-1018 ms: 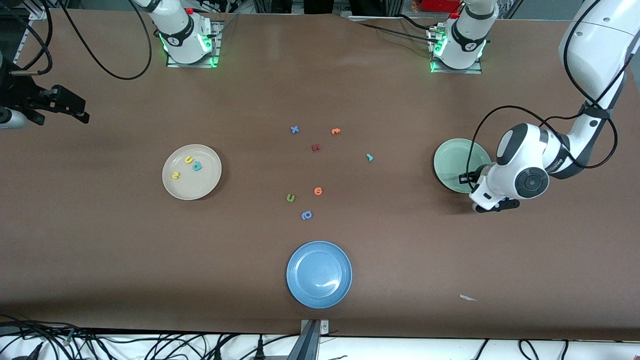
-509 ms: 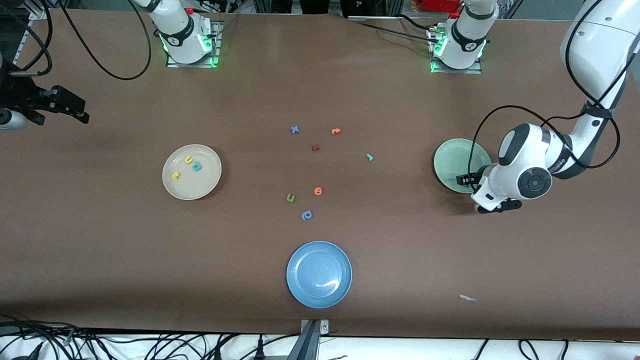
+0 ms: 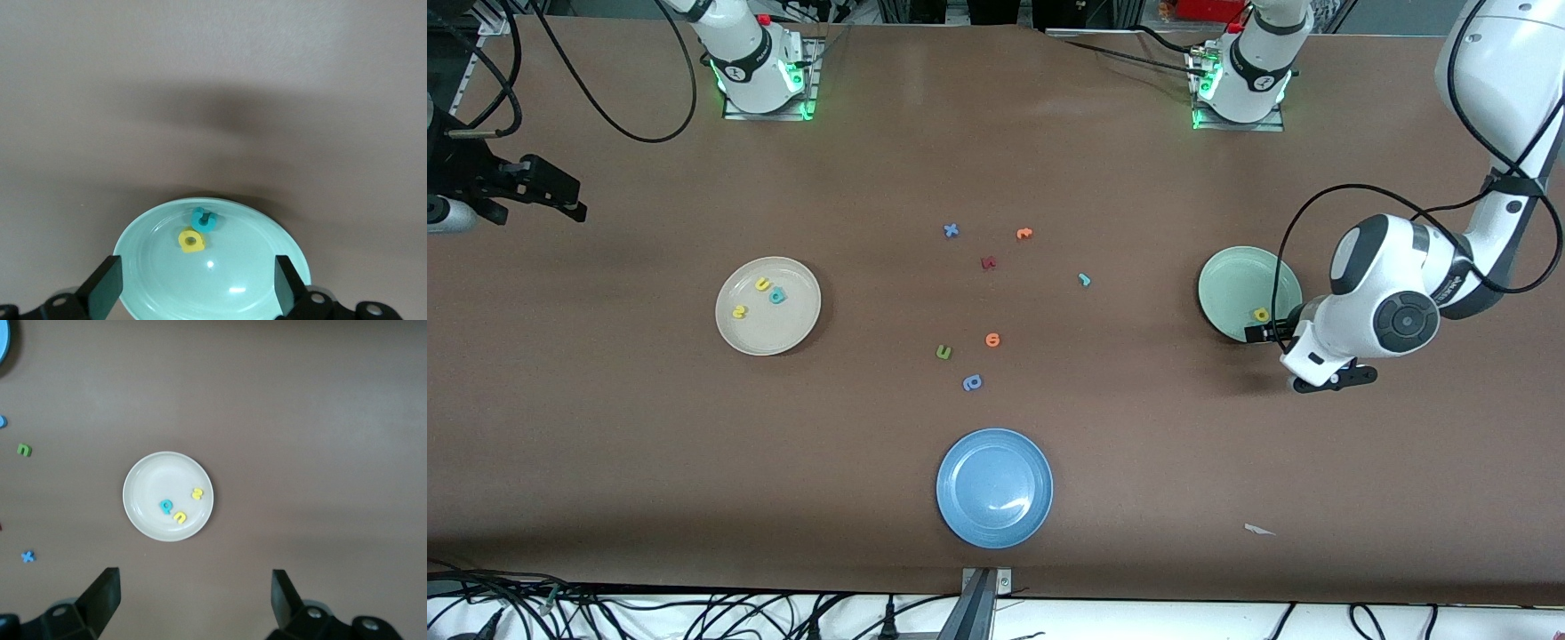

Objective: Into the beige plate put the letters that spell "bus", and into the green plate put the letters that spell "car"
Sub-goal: 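Open the left gripper to drop the teal c onto the green plate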

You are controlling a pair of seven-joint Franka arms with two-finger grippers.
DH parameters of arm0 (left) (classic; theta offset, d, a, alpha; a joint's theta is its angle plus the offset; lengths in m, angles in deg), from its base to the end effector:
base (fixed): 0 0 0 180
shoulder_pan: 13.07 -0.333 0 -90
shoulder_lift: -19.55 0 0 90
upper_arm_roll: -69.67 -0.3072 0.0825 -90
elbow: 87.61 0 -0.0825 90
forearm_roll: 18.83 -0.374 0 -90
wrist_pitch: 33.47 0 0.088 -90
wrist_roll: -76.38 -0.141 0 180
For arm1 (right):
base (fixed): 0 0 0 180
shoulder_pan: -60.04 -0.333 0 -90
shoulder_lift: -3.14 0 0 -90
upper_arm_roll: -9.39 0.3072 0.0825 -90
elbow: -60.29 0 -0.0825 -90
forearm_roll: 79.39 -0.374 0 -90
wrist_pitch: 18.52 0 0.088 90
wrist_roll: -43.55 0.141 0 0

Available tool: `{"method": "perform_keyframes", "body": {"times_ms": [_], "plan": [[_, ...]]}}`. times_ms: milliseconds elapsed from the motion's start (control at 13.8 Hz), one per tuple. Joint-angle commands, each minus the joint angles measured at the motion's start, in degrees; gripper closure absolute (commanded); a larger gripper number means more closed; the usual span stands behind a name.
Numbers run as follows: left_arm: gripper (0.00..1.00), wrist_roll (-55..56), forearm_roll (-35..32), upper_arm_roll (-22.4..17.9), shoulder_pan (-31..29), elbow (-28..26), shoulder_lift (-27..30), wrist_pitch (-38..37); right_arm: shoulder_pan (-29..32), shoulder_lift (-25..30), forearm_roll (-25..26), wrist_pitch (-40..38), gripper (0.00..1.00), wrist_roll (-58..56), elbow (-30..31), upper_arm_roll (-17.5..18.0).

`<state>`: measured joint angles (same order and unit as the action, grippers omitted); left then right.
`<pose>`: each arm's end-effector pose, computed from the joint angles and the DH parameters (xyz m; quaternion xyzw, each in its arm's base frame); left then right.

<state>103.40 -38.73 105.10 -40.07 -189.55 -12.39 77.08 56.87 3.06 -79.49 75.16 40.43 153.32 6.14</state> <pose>0.5975 -0.0381 0.2361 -0.9860 -0.0885 0.1371 0.0354 0.5503 -0.0005 0.5621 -0.9996 -0.0265 -0.0050 0.0007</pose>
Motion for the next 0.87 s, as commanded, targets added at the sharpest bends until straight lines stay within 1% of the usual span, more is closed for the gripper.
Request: {"method": "perform_keyframes", "body": {"times_ms": [0, 218, 364, 582, 727, 800], "plan": [[0.00, -0.7, 1.4, 1.3, -0.3, 3.8, 1.0, -5.0, -0.5, -1.9, 0.8, 1.7, 0.00, 0.1, -0.8, 0.0], [0.00, -0.7, 1.4, 1.3, -0.3, 4.0, 1.0, -5.2, -0.4, -3.5, 0.2, 4.3, 0.00, 0.3, -0.8, -0.1], [0.00, -0.5, 1.4, 1.8, -0.3, 4.1, 1.0, -5.2, -0.2, -4.1, 0.2, 4.2, 0.00, 0.3, -1.1, -0.2], [0.00, 2.1, 2.2, 4.2, 0.1, 5.2, 1.0, -5.2, -0.2, -2.9, 0.2, 2.7, 0.00, 0.5, -1.0, -0.3], [0.00, 6.9, 5.2, 6.7, 0.1, 5.4, 1.0, -5.2, -0.2, -2.1, 0.0, 1.3, 0.00, 0.6, -0.9, -0.9], [0.00, 10.1, 5.6, 8.3, 0.4, 5.9, 1.0, -5.2, -0.2, -1.8, 0.0, 1.2, 0.00, 0.6, -0.9, -1.1]]}}
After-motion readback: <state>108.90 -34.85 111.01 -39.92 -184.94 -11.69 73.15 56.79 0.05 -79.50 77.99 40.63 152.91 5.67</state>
